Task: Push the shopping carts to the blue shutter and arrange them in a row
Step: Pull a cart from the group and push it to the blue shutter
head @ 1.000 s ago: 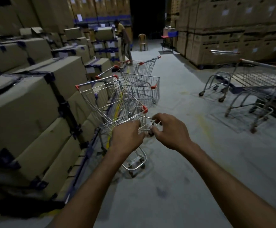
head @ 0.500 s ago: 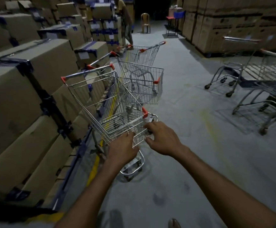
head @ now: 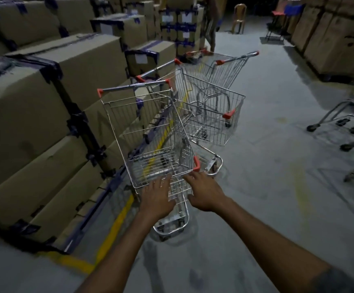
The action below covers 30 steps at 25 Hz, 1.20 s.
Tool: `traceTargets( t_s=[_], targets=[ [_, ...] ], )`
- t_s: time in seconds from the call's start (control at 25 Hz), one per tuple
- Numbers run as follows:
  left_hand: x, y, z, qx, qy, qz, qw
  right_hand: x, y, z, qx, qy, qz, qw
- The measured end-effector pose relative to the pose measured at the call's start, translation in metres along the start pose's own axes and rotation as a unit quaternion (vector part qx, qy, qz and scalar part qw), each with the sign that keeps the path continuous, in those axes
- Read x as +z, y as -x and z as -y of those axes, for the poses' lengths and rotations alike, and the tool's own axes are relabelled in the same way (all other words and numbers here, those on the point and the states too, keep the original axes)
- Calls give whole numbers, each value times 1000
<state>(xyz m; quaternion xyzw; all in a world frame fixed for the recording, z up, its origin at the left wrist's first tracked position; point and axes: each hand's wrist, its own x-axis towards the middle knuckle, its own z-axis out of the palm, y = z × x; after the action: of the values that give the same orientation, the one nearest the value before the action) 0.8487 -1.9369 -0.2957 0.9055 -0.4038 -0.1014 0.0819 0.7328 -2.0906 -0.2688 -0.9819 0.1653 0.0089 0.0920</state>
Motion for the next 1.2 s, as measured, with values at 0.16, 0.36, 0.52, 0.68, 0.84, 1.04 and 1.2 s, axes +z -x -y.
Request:
traceTargets(
  t_s=[0.16, 0.36, 0.52, 0.68, 0.84, 1.04, 1.2],
  targets=[
    [13, -32, 13, 4, -8, 33, 999, 22, -39, -8, -8, 34, 46, 998],
    [32, -61, 29, -12, -16, 98, 995, 50, -72, -15, -1, 58, 94, 994],
    [48, -58, 38, -13, -25, 96, 995, 69, -73, -19, 22, 49, 115, 992],
    [50, -52, 35, -29, -16, 102, 994, 69, -69, -19, 19, 24, 99, 995],
    [60, -39, 22, -73, 18, 94, 993, 66, -55, -19, -5, 18, 72, 997],
    [61, -13, 5, -143, 36, 66, 987, 60, -39, -25, -46, -35, 62, 996],
    [61, 15, -8, -210, 38, 64, 975, 58, -23, -43, -71, -49, 93, 992]
  ],
)
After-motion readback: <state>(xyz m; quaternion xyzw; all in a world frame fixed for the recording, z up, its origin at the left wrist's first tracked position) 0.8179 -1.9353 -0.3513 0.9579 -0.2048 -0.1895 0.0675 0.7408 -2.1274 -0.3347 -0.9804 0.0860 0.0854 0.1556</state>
